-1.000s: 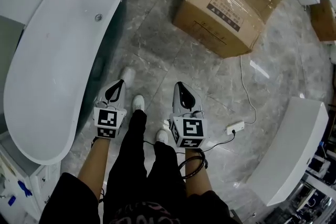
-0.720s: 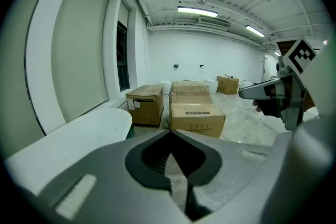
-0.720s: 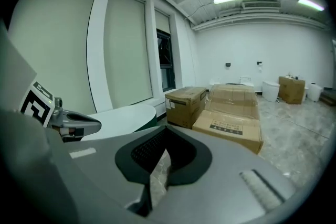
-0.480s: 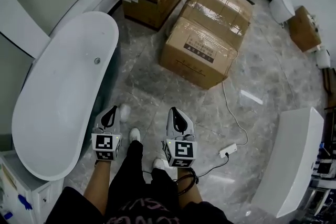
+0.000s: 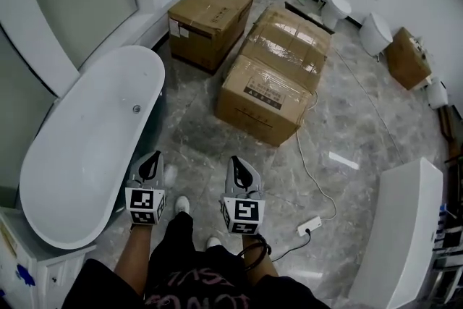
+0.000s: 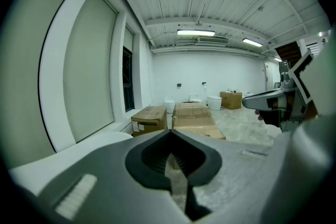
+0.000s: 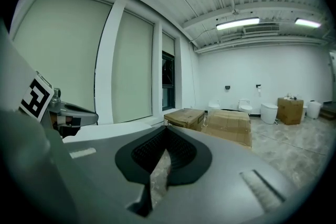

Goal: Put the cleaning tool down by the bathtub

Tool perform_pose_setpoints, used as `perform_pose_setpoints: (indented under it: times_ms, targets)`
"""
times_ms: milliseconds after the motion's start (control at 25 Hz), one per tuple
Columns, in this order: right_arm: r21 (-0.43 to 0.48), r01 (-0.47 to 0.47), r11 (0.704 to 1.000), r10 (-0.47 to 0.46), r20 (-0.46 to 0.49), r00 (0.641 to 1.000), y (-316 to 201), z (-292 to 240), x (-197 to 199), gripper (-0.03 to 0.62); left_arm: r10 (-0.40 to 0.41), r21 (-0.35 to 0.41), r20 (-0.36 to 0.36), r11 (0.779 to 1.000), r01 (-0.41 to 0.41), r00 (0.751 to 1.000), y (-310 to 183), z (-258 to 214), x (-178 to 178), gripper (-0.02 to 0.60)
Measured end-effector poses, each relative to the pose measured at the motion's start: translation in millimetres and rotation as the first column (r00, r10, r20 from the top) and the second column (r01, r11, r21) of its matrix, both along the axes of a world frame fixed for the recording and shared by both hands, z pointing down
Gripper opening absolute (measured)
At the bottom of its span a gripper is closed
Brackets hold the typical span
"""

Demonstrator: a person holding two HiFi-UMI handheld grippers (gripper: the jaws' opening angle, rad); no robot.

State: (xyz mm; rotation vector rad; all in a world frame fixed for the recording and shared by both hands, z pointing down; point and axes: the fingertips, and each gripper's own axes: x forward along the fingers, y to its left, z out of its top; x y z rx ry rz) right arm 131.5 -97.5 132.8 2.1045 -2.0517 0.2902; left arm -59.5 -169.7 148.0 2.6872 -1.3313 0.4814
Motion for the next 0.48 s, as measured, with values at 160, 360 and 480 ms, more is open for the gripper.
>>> perform_pose_setpoints:
  times_ms: [160,360,480]
  targets:
    - [0.032,0.018,0.999,-0.017,-0.025,1.0,13.4,-20.0,0.1,0.012,-0.002,0.038,-0.024,0.999,0.003,1.0,20.6,-23.5,3.9,0.0]
    - [0.092,0.048,0.995,-0.045,-0.033,0.998,33.9,-48.9,3.1,0.012,-0.014,0.084,-0.033,0.996,0.016,0.999,48.3,-44.2,6.7,0.0]
    - [0.113,0.074,0.991,-0.071,-0.034,0.997,48.1,-61.1,0.1,0.012,-0.015,0.109,-0.031,0.994,0.018,0.999,65.4,-57.8,9.3,0.0]
